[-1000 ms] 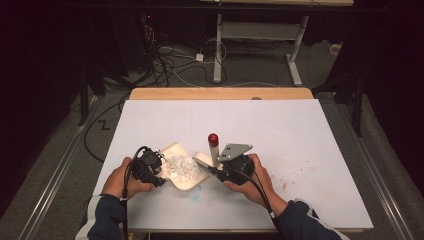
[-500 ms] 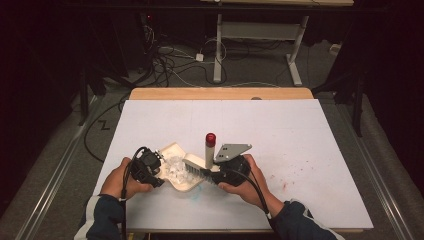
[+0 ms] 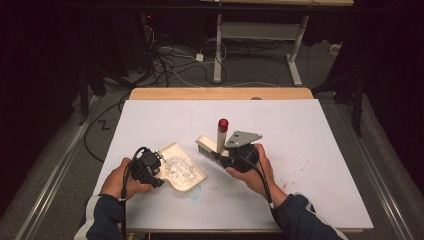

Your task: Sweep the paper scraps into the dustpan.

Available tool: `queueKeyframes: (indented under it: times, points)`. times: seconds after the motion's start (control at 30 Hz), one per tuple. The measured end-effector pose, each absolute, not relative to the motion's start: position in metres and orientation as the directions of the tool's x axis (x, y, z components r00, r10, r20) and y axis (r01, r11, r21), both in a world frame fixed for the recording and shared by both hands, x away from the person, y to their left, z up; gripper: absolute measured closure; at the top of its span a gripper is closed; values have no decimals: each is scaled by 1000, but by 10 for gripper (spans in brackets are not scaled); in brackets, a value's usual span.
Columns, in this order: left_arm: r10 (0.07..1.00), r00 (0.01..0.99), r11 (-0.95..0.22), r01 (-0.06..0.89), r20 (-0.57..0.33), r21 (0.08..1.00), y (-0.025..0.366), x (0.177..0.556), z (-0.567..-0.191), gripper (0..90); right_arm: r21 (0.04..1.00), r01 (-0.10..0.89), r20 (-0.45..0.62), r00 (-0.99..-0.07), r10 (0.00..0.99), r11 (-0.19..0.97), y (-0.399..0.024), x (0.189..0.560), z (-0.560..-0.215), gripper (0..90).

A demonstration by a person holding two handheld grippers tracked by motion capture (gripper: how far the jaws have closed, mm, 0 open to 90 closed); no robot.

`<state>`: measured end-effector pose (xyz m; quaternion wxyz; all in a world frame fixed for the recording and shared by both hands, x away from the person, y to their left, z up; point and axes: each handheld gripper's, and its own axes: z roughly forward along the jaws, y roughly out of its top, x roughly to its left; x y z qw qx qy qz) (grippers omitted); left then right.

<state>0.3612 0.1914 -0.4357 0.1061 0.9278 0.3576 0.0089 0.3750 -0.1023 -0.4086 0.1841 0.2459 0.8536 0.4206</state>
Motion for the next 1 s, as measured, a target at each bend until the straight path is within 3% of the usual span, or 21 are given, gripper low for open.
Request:
queueKeyframes:
  times: [0.2,0.63,0.8,1.0]
  points:
    - [668,742,-719,664,-58,205,191,362,-437,630,792,265,-125,-811,572,549,-89,382,-422,677]
    - [685,725,-697,680,-68,228,192,363,-436,629,799,201,-82,-898,433,567,-55,362,-414,677]
    - [695,715,-684,691,-76,233,194,364,-437,629,821,190,-98,-882,460,538,-67,373,-398,677]
    - [694,716,-686,689,-73,234,197,365,-437,629,834,206,-140,-818,558,512,-88,414,-385,677]
